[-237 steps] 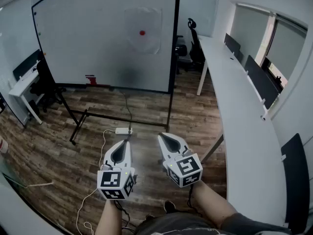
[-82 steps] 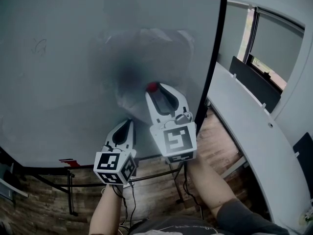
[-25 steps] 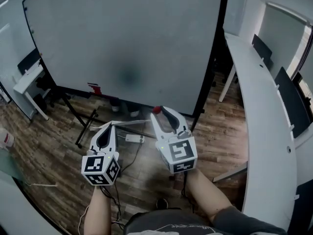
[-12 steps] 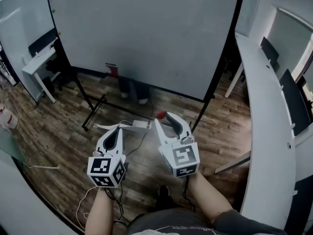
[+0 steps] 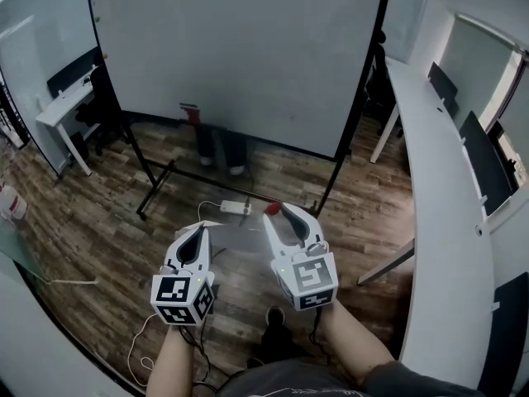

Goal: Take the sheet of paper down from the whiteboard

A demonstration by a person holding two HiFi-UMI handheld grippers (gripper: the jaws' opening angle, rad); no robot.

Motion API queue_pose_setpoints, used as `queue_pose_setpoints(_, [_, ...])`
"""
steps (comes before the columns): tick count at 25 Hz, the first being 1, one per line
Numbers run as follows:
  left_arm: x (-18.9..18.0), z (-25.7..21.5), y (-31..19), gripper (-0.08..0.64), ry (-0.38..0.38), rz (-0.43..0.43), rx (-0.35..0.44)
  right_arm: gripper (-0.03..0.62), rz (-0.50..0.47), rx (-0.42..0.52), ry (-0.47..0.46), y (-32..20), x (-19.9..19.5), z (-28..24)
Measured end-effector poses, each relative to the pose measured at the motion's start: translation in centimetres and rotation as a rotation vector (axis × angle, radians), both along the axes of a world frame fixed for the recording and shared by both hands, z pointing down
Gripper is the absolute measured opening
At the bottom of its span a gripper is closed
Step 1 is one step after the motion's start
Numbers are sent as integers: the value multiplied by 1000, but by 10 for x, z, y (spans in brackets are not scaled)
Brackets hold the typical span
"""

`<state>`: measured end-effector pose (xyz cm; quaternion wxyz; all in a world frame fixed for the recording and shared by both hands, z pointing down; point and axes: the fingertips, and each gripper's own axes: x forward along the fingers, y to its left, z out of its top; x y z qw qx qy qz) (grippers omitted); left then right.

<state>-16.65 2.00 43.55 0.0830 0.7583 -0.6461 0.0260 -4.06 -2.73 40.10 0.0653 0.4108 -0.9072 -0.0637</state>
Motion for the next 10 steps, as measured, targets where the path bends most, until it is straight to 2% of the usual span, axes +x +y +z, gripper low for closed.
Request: queue_pose_setpoints(10, [24,12,38,11,-13,35,7,127,32,2,26,50,23,16])
